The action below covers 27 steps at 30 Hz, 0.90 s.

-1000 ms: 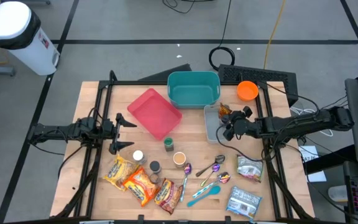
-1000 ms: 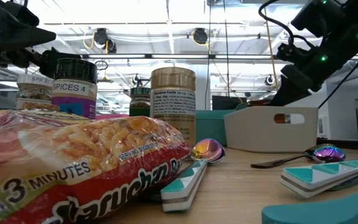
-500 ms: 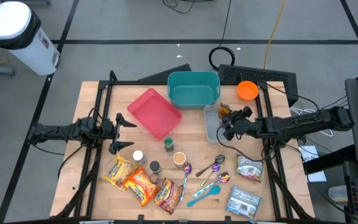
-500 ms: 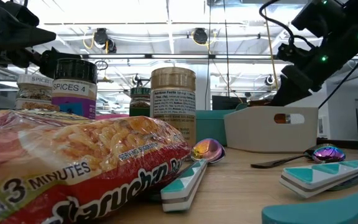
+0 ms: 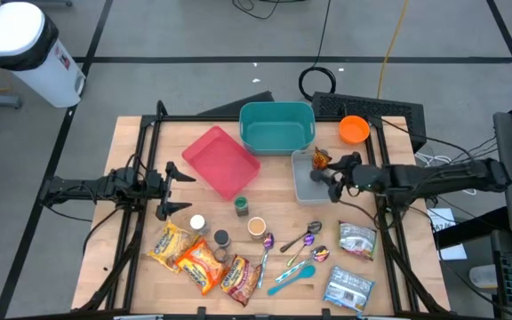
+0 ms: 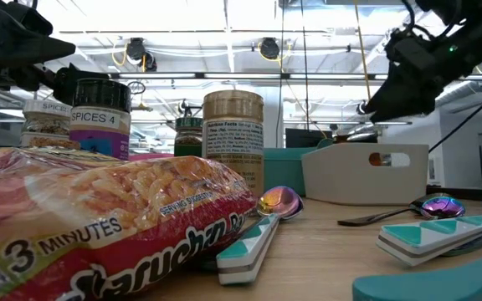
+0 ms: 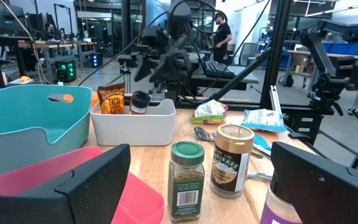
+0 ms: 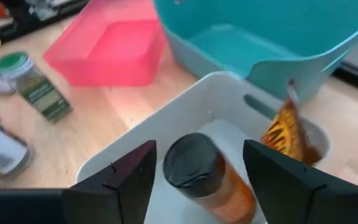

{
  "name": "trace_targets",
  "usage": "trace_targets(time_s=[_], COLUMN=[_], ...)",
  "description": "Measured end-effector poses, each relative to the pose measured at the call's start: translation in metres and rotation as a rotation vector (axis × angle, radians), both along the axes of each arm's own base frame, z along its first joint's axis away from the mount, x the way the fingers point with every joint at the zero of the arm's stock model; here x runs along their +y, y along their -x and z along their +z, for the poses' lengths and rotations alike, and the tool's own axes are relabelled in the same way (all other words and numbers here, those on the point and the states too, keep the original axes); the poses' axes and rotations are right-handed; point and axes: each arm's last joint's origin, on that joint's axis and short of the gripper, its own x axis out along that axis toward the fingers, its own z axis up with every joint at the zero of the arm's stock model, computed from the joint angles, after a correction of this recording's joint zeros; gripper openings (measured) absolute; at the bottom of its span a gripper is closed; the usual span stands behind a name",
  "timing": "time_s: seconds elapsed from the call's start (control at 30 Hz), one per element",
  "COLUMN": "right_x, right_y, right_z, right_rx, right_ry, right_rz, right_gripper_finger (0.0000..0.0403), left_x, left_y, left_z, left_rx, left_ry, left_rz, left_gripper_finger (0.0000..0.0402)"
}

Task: Pick & Place Food Item
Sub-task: Put the orange spice bottle into the gray bin

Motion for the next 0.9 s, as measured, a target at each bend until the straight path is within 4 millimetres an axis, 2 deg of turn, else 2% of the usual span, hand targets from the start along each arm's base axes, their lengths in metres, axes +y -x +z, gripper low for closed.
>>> trace_targets(time_s=[0.1, 0.2, 0.4, 0.57, 0.73, 0.9], right_x=[0.0, 0.001, 0.002, 0.003, 0.0, -0.009], right_y=[0.0, -0.004, -0.015, -0.026, -0.041, -0.063], right_z=[0.0, -0.009, -0.02, -0.013, -0.001, 0.002], right_rx=[-0.003, -0.014, -0.07, -0.047, 0.15, 0.373], right_ry=[0.007, 0.005, 0.105, 0.209, 0.32, 0.194], right_rz=[0.002, 0.039, 0.14, 0.228, 0.32, 0.44], right_gripper_finger=[0.022, 0.0216, 0.0215, 0.0217, 0.0235, 0.0246], left_x=[0.0, 0.0, 0.0, 0.0, 0.0, 0.0], left_y=[0.0, 0.0, 0.0, 0.0, 0.0, 0.0], left_z=[0.0, 0.0, 0.0, 0.0, 0.0, 0.0], left_rx=[0.0, -0.001, 0.0, 0.0, 0.0, 0.0], left_ry=[0.0, 0.0, 0.0, 0.0, 0.0, 0.0], left_rz=[0.0, 0.0, 0.0, 0.0, 0.0, 0.0], left_gripper_finger=[0.0397, 0.0397, 0.0397, 0.0397, 0.0397, 0.0397])
